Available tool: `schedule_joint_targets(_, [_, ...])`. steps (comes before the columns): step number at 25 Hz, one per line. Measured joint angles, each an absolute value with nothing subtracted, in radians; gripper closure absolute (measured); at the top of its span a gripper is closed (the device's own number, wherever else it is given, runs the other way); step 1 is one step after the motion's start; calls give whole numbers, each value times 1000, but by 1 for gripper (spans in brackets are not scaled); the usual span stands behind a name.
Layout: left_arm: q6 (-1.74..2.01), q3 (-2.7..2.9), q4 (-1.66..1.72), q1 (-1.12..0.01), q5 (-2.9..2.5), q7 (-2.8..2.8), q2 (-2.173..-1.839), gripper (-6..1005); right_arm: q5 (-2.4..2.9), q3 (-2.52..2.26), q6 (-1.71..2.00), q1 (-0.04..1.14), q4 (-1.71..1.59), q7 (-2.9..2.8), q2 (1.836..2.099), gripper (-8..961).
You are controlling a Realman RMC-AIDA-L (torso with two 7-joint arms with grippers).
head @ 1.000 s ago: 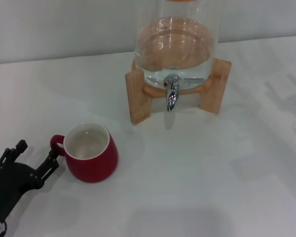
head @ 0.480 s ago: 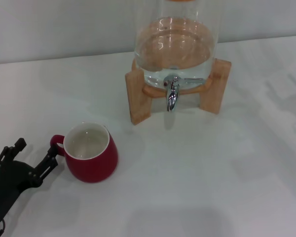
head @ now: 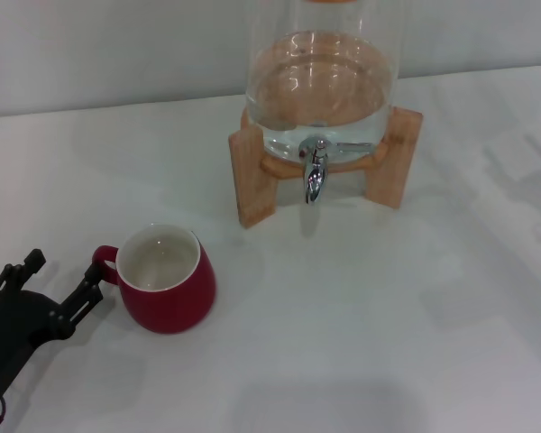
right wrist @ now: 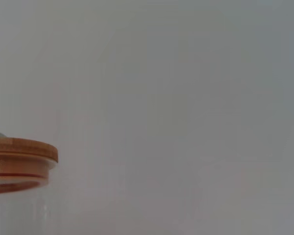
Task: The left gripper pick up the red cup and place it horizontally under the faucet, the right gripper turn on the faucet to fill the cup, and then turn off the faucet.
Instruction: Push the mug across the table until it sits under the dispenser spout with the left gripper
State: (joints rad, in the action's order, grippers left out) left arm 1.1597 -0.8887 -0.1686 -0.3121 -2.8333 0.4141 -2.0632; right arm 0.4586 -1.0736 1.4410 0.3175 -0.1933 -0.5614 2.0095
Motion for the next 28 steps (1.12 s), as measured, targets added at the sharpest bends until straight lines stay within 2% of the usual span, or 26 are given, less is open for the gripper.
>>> schedule_joint_targets(28, [1150, -888, -150, -341, -2833, 414, -2073, 133, 459, -1074, 1440, 321, -193, -560, 2009, 185])
